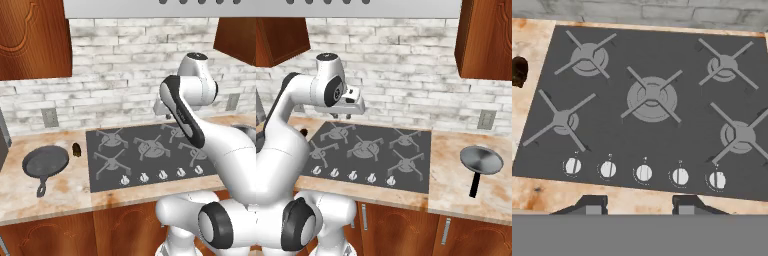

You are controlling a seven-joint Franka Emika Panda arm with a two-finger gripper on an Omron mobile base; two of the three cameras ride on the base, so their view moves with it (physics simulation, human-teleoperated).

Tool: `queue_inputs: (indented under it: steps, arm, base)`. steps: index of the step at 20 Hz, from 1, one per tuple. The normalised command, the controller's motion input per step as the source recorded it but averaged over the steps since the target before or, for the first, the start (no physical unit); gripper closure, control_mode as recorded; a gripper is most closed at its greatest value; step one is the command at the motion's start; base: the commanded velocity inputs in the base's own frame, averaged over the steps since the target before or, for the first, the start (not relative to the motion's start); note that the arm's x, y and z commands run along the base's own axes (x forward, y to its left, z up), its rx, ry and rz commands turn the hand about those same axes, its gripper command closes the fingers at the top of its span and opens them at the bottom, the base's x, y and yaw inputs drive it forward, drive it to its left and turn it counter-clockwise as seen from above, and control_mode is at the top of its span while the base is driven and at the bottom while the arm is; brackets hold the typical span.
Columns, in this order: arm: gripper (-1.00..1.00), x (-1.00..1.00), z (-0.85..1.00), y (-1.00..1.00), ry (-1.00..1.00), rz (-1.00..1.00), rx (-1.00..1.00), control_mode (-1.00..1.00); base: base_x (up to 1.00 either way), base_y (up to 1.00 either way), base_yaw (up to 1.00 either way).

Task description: Place both pans onto different burners. Then place the sweet potato and the steak on different pans.

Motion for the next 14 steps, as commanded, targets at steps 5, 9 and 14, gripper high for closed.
queue_inputs:
  steps: [5, 9, 14]
  arm:
    - [-1.00, 0.00, 0.00, -0.26, 0.00, 0.00, 0.00, -1.00]
    - [-1.00, -0.17, -0.01, -0.69, 0.00, 0.00, 0.00, -1.00]
    - [-1.00, -0.26, -0.10, -0.73, 0.00, 0.00, -0.02, -1.00]
  base:
    - [0.00, 0.00, 0.00]
    - [0.00, 0.00, 0.00]
    - [0.00, 0.00, 0.00]
